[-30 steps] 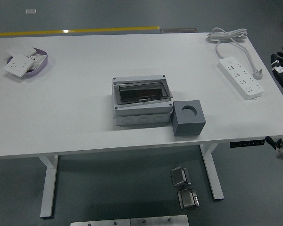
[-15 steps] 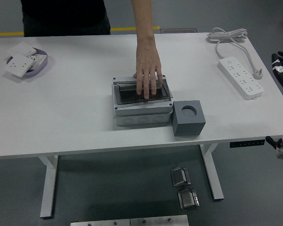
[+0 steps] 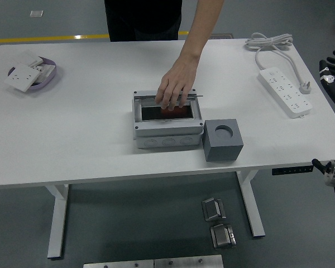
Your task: Pick up the cylinder from the cube,place it in the box,flap close box
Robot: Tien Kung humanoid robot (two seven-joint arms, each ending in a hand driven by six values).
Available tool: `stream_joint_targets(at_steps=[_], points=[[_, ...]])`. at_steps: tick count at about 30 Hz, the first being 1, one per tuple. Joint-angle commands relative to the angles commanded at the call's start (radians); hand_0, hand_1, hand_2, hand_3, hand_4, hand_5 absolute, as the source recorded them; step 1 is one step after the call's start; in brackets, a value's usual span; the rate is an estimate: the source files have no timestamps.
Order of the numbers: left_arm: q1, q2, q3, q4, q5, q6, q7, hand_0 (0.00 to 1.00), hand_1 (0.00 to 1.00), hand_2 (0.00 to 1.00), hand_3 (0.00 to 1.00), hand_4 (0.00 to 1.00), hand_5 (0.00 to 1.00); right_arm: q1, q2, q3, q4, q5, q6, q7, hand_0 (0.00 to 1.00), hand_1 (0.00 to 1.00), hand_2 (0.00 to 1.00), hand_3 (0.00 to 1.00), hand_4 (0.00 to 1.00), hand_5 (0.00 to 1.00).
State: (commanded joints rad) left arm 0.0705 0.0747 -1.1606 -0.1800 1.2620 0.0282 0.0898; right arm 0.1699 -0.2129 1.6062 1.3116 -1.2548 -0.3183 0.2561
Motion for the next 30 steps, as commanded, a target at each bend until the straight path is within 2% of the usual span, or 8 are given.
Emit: stream_joint_targets(at_steps=[30], points=[[-0.013,0.002,0.002,0.0,-0.003,-0.001,0.002,0.595,0.618,0.6,0.613,0.674,0.299,0.002,0.002,0.002,-0.008,-0.009,0.0,-0.011,0.763,0.681,0.681,0.683,0.733,0.282]])
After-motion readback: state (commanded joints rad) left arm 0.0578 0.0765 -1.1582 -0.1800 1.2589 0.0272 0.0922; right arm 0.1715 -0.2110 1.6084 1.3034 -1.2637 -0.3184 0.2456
